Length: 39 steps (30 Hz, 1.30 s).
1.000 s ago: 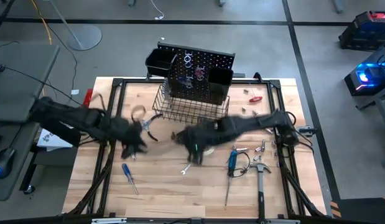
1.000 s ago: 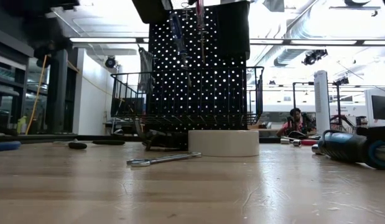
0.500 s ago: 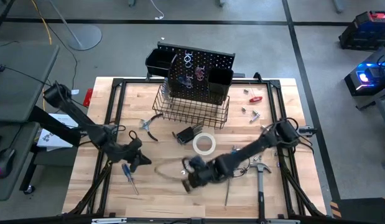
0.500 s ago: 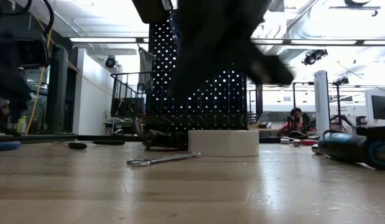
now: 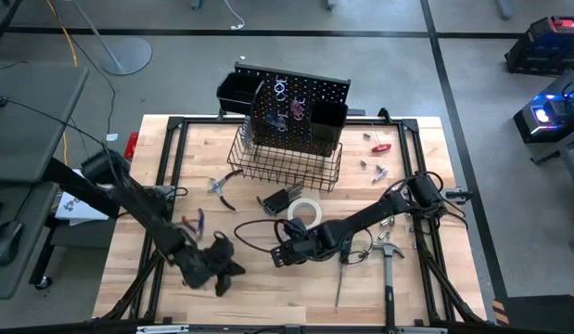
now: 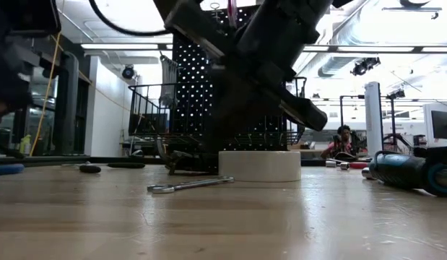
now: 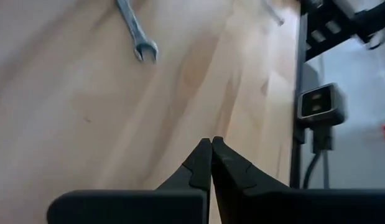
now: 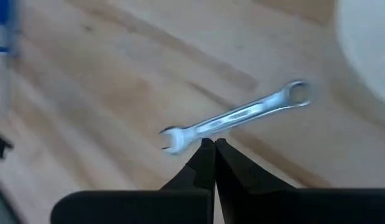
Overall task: Hang tools onto peg board
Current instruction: Hang the wrench on the peg board
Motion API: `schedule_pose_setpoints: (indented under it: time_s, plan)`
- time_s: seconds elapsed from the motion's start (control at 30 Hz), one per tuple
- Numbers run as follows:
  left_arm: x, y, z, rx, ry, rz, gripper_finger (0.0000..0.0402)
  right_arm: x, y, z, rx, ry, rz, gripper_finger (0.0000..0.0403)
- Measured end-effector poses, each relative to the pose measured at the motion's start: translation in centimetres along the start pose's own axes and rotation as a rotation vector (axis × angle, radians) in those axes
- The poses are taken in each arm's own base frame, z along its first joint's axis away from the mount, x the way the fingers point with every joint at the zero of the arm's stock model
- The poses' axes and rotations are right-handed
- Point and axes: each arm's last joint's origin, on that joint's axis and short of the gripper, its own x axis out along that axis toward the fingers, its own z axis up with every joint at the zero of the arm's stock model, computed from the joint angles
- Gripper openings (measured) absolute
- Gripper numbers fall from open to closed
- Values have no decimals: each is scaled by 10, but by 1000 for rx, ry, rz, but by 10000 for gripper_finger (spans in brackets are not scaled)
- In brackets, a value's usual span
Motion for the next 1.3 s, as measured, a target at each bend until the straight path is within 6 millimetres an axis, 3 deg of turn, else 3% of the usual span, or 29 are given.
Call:
schedule_pose_setpoints:
  time_s: [0.27, 0.53, 0.9, 0.97, 1.17, 1.3]
  plan:
    - [28, -20, -10, -43, 14, 33, 0, 14, -7, 2, -33, -54, -52, 0]
    - [28, -24, -8, -56, 2, 31, 0, 31, -10, 0, -24, -38, -52, 0]
    - [22, 9, -16, -67, 95, 345, 0, 51, 13, -15, 265, 39, 236, 0]
    - [21, 12, -15, -73, 109, 365, 0, 49, 16, -15, 245, 32, 261, 0]
    - [18, 2, -4, -33, 9, 290, 0, 4, 13, 7, 134, -102, 109, 0]
    - [25, -5, 3, -44, -72, 220, 0, 5, -5, 27, 61, -101, -39, 0]
